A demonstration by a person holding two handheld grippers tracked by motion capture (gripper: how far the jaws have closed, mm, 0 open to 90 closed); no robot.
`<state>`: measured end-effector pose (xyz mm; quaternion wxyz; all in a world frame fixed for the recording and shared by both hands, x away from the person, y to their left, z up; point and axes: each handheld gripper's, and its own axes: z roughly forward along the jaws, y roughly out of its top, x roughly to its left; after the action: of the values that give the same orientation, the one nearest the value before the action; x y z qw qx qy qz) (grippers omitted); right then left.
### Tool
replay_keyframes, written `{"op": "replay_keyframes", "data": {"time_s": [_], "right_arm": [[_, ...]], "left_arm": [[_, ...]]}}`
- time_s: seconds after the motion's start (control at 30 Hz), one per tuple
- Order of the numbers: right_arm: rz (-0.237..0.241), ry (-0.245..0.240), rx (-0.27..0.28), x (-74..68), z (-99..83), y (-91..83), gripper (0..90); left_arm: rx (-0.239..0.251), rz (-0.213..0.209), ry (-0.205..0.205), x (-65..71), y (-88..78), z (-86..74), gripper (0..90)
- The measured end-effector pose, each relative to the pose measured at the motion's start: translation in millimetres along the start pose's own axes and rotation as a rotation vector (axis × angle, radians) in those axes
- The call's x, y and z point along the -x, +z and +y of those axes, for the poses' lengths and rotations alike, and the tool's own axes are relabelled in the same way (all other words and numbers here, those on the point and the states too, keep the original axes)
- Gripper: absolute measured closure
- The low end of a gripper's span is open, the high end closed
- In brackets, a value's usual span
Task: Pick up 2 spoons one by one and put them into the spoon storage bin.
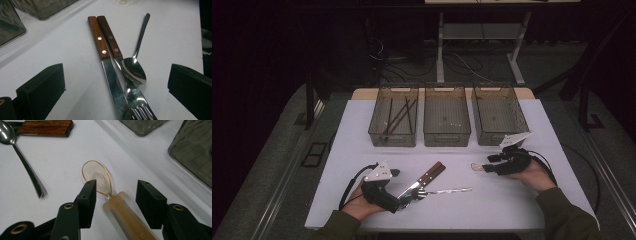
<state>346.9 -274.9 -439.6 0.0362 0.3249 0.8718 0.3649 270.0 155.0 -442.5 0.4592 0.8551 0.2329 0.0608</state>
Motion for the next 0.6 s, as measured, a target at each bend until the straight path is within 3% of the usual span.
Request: {"op": "replay_keyframes", "data": {"time_s": [0.47,0.6], "right_arm": [[-0.031,-0.053,-0.056,-4.2,-0.2,7.1,57.1],[-0.062,-0.093,-0.065,-7.6,-0.3,7.9,60.6]], "left_arm": [[-0.001,-0.001,0.004,0.8,0.4,0.2,0.2],[-0.004,0.0,0.007,1.3,0.6,0.4,0.3]]}}
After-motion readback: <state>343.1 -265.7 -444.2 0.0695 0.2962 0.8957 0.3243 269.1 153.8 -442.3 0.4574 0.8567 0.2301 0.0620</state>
